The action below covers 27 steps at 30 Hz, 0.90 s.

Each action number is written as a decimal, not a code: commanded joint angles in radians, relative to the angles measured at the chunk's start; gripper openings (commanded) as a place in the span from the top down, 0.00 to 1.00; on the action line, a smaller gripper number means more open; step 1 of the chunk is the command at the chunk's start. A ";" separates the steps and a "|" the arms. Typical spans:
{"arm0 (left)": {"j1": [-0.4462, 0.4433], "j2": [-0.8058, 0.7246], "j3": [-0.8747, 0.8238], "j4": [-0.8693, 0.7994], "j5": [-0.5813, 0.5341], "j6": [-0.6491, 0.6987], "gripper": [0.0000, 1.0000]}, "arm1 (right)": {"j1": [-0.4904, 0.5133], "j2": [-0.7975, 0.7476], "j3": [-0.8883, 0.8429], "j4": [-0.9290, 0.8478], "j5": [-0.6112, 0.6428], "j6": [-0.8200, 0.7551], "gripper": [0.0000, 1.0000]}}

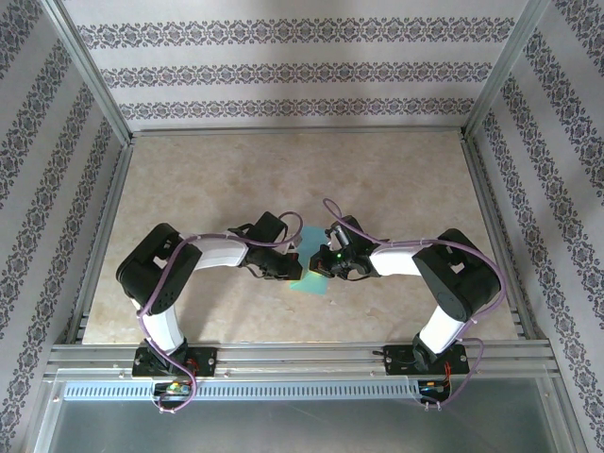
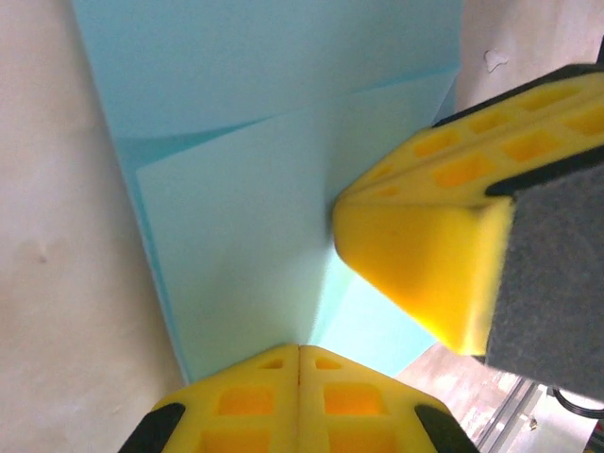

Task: Fold a paper plane with a square sheet of paper (fold left side to right side)
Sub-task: Fold the triangle a second time at the center of the table.

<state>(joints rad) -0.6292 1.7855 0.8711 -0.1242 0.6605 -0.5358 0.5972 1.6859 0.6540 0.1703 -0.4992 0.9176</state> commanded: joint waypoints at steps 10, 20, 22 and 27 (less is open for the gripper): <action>-0.014 -0.119 -0.005 -0.118 0.030 0.002 1.00 | -0.020 0.040 -0.031 -0.074 0.057 -0.029 1.00; -0.029 -0.056 0.006 -0.093 0.056 0.018 1.00 | -0.013 0.054 -0.024 -0.090 0.059 -0.034 1.00; -0.029 -0.040 0.018 -0.107 0.051 0.033 1.00 | -0.013 0.055 -0.021 -0.098 0.060 -0.035 1.00; -0.029 -0.009 0.031 -0.114 0.039 0.050 1.00 | -0.011 0.054 -0.017 -0.112 0.065 -0.041 1.00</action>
<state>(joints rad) -0.6479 1.7622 0.8753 -0.2035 0.6994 -0.5205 0.5907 1.6917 0.6548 0.1730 -0.5133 0.9077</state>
